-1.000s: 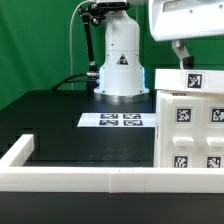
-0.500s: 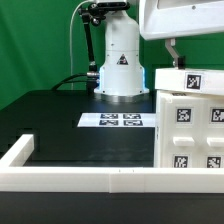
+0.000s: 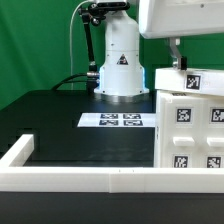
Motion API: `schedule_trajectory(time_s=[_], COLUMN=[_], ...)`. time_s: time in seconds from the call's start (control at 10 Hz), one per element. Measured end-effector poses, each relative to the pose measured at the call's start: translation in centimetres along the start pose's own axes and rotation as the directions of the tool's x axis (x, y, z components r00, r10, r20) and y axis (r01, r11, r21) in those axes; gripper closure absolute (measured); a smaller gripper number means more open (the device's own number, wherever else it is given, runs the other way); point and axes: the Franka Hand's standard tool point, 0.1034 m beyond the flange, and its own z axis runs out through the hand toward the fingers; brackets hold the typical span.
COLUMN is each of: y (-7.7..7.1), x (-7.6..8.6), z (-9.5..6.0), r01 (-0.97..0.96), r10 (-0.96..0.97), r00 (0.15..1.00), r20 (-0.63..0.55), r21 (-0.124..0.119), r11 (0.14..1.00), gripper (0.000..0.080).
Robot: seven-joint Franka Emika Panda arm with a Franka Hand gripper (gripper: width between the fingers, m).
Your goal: Assemble cabinet
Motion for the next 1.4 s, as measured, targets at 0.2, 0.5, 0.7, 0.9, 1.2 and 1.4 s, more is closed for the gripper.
schedule_trajectory(time_s=[0.2,0.5,0.7,0.9,1.2,1.4], y=[0.6,0.9,0.7,0.7,0.9,0.8], x=[-0.1,-0.3,-0.8,-0.7,-1.2,-1.3], z=[0.0,0.2,0.7,0.6,1.2,1.3], r01=[0.253,0.469,0.468,0.427,0.417,0.41], r10=[-0.253,-0.468,-0.466,-0.425,-0.415,-0.408], r00=[0.967,0.883,0.883,0.904,0.908,0.911], r20=[0.013,0.039,0.047,0.046,0.053,0.056], r21=[-0.022,-0.034,-0.026,-0.027,-0.025,-0.024], r11=[0.967,0.883,0.883,0.904,0.908,0.912], gripper=[0.0002,0.0002,0.0002,0.0002,0.0002,0.0225])
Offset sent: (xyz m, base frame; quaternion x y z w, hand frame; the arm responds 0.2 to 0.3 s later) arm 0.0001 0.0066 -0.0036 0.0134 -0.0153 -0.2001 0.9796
